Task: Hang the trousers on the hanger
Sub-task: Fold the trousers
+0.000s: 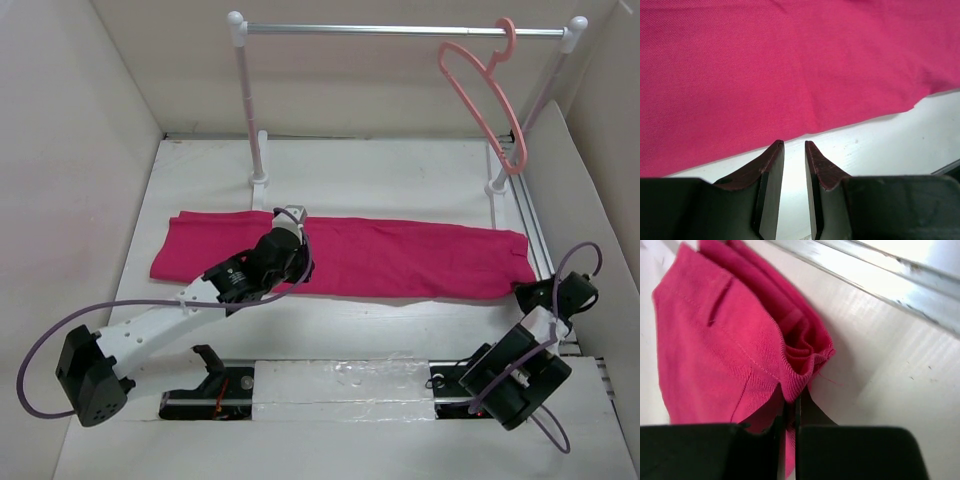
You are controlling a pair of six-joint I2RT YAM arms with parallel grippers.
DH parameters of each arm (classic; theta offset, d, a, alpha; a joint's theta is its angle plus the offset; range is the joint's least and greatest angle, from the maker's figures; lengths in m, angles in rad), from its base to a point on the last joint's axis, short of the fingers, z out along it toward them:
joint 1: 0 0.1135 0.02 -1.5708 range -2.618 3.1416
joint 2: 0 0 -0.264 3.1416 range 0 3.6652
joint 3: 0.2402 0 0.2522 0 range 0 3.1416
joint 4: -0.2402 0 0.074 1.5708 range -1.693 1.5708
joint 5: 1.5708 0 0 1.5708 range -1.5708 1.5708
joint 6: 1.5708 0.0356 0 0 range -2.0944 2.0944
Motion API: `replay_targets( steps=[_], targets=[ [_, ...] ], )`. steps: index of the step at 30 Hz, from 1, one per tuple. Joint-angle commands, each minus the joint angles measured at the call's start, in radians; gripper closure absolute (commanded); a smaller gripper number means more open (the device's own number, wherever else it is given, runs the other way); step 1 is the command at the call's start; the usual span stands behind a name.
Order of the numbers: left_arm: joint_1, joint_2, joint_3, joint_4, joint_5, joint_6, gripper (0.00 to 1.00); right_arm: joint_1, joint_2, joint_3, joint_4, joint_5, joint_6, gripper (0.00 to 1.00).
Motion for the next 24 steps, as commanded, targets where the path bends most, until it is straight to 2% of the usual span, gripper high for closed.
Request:
replay_targets(
  steps=[1,2,3,5,6,9,10,12,13,17,20,24],
  targets=[
    [0.001,0.011,0.004,-0.02,-0.038,-0.004,0.8,0.052,-0.029,0.186,0.014,-0.015,-0.183,1.0],
    [0.001,0.022,0.004,-0.025,-0.04,-0.02,0.8,0.099,-0.094,0.249,-0.163,0.017,-0.222,1.0],
    [0.001,0.026,0.002,-0.025,-0.021,-0.03,0.8,0.21,-0.145,0.344,-0.222,0.105,-0.248,1.0],
    [0.001,0.045,-0.016,0.015,0.012,-0.04,0.81,0.33,-0.271,0.39,-0.327,0.188,-0.236,1.0],
    [0.001,0.052,-0.027,0.029,0.035,-0.05,0.82,0.439,-0.396,0.4,-0.339,0.251,-0.21,1.0],
    [0.001,0.117,-0.056,0.083,0.049,-0.065,0.86,0.584,-0.559,0.404,-0.37,0.34,-0.106,1.0],
    [0.001,0.14,-0.058,0.09,0.052,-0.068,0.88,0.657,-0.569,0.444,-0.387,0.356,-0.113,1.0],
    [0.001,0.201,-0.05,0.119,0.087,-0.071,0.9,0.717,-0.539,0.47,-0.448,0.356,-0.138,1.0],
    [0.001,0.221,-0.045,0.15,0.103,-0.079,0.91,0.763,-0.517,0.586,-0.477,0.386,-0.182,1.0],
    [-0.074,0.319,-0.016,0.205,0.126,-0.116,0.95,0.868,-0.428,0.726,-0.539,0.373,-0.247,1.0],
    [-0.132,0.384,-0.009,0.248,0.135,-0.148,0.97,0.961,-0.397,0.765,-0.509,0.382,-0.25,1.0],
    [-0.141,0.497,-0.024,0.297,0.147,-0.166,1.0,1.041,-0.342,0.844,-0.461,0.399,-0.265,1.0]
  ],
)
